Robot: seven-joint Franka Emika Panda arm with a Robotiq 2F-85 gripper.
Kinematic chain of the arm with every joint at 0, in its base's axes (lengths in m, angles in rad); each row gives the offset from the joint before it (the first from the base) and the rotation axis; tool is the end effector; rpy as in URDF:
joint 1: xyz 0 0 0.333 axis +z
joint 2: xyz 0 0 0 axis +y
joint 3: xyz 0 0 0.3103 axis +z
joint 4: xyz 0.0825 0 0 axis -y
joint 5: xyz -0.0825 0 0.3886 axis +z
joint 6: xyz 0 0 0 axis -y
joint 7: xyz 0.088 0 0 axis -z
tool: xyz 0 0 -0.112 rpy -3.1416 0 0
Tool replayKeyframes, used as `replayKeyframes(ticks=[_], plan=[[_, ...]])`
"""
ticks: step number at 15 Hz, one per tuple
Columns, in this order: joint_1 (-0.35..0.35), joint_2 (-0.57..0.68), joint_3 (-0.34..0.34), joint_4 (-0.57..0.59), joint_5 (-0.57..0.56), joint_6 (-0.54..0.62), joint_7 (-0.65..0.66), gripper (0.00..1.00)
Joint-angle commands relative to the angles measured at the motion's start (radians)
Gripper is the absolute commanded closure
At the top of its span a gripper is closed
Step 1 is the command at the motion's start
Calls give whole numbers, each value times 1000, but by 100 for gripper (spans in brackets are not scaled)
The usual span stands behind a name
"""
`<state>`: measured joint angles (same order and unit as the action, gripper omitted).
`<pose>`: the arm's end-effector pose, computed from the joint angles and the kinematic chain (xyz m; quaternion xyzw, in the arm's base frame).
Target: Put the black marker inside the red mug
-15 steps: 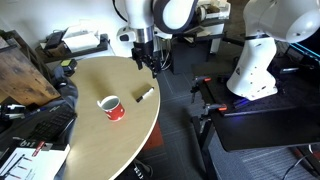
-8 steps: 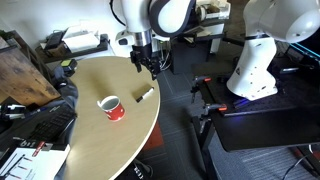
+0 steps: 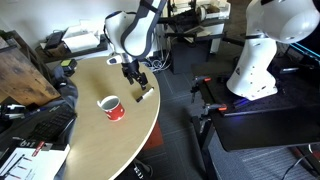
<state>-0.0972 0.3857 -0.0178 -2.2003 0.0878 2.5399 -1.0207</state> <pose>0.5472 -0.0643 0.1869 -0.9140 -0.4045 0.0082 0.0297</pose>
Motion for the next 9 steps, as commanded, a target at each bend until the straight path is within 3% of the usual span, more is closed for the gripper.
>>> replayKeyframes(ticks=[1, 3, 8, 9], plan=[[-83, 98, 77, 97, 22, 9, -27, 0], [-100, 127, 96, 106, -8, 29, -23, 0], [-91, 126, 98, -14, -74, 159, 26, 0], [-92, 130, 100, -29, -79, 176, 36, 5]])
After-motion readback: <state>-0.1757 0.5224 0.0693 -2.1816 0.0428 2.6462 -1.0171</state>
